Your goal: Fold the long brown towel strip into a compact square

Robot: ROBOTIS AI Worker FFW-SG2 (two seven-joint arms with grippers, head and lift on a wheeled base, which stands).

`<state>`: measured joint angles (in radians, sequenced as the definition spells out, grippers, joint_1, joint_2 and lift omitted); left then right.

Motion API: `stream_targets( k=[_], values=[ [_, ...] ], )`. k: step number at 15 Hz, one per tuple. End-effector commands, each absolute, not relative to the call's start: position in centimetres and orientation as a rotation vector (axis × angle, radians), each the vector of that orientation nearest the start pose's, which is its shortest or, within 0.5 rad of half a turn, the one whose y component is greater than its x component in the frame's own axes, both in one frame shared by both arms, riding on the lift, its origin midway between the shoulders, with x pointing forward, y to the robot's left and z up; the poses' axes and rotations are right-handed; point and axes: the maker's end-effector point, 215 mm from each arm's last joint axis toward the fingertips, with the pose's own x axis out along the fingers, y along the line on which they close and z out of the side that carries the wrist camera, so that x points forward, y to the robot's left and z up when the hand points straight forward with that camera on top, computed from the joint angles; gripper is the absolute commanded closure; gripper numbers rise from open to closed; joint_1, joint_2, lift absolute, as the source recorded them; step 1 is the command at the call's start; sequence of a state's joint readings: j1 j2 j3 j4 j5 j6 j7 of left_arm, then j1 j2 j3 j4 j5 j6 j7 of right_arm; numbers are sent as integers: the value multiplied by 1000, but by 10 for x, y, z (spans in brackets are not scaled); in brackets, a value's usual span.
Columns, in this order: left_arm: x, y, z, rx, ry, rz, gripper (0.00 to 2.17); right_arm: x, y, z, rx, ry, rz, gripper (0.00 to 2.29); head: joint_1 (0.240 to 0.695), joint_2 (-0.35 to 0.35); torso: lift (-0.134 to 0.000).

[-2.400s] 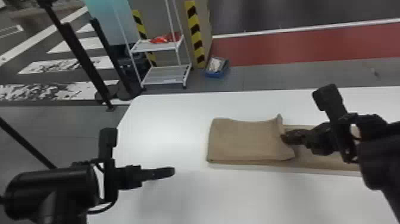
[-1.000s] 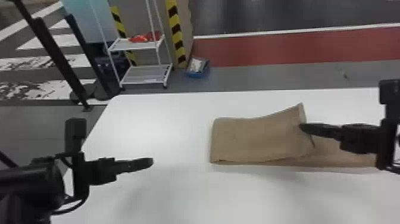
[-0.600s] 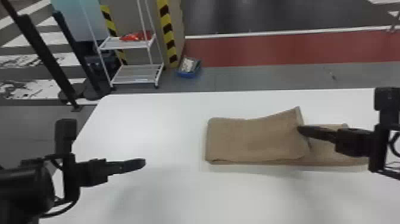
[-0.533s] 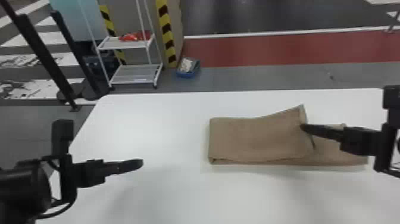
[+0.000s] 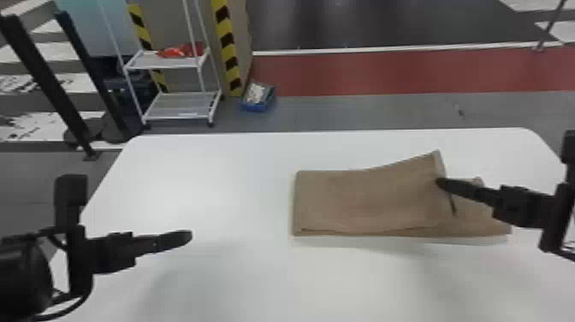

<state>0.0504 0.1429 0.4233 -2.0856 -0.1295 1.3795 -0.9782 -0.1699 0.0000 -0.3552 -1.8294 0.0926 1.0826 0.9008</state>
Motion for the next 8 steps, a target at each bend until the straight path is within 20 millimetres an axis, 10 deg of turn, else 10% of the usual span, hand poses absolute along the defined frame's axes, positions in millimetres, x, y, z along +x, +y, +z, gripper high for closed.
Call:
stream_targets(
  k=[1,4,8],
  values=[
    [431,325,-404,-376,793,-341,93,541,-268,-361,434,530,445,1173,695,88,-125],
    [429,313,-413,-392,809,-359,97,549,-272,-388,404,539,427,1173,695,64,-125],
    [427,315,-412,-394,807,-353,97,547,-290,-371,451,508,407,1173,695,46,-125]
  ],
)
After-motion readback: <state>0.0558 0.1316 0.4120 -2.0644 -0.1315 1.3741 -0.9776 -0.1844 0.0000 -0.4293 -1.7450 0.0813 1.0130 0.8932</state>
